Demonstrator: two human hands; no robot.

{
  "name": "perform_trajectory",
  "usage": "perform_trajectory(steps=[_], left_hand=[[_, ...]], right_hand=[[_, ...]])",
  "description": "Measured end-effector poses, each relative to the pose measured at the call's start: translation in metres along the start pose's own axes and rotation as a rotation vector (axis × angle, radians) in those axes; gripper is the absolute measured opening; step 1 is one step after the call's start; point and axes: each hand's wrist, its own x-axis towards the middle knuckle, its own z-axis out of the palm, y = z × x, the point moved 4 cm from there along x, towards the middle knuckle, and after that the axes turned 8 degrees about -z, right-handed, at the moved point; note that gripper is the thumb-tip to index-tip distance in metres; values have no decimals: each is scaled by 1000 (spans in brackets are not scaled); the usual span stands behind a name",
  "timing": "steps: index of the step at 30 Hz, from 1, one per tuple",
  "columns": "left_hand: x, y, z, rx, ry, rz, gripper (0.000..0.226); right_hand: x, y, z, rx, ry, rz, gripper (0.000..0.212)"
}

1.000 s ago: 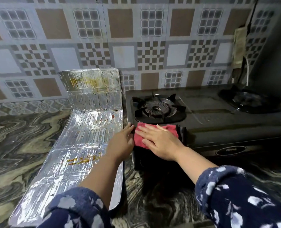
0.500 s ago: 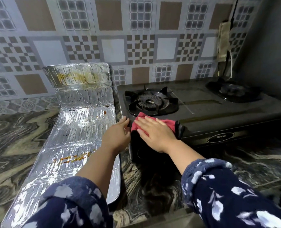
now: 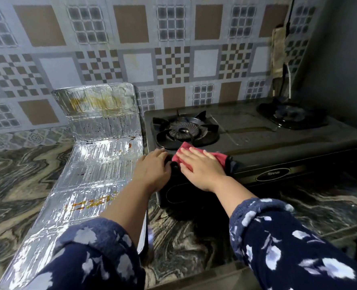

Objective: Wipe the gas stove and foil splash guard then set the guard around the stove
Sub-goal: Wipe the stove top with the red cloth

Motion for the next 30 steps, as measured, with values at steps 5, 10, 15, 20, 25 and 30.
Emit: perform_trajectory(steps=[5,10,15,20,25,30], left_hand=[[11,53,6,-50,-38,105,46],[22,72,11,-53,-62,71,44],[25,74,10,-10,-44,51,43],[33,107,12,-52,-14,82,36],[48,167,25,-50,-122,157,37],[68,218,38,-22,-220,219,40]], right_hand=[[-16,57,-12,-14,-14,61,53],[-27,131,-29,-40,-80,262,56],[-7,129,-29,-29,-100,338,59],[-23,117,-26,-12,-60,188,57],[-46,172,-40,-30,-39,221,56],[-69,237,-54,-35,-31,362,58]])
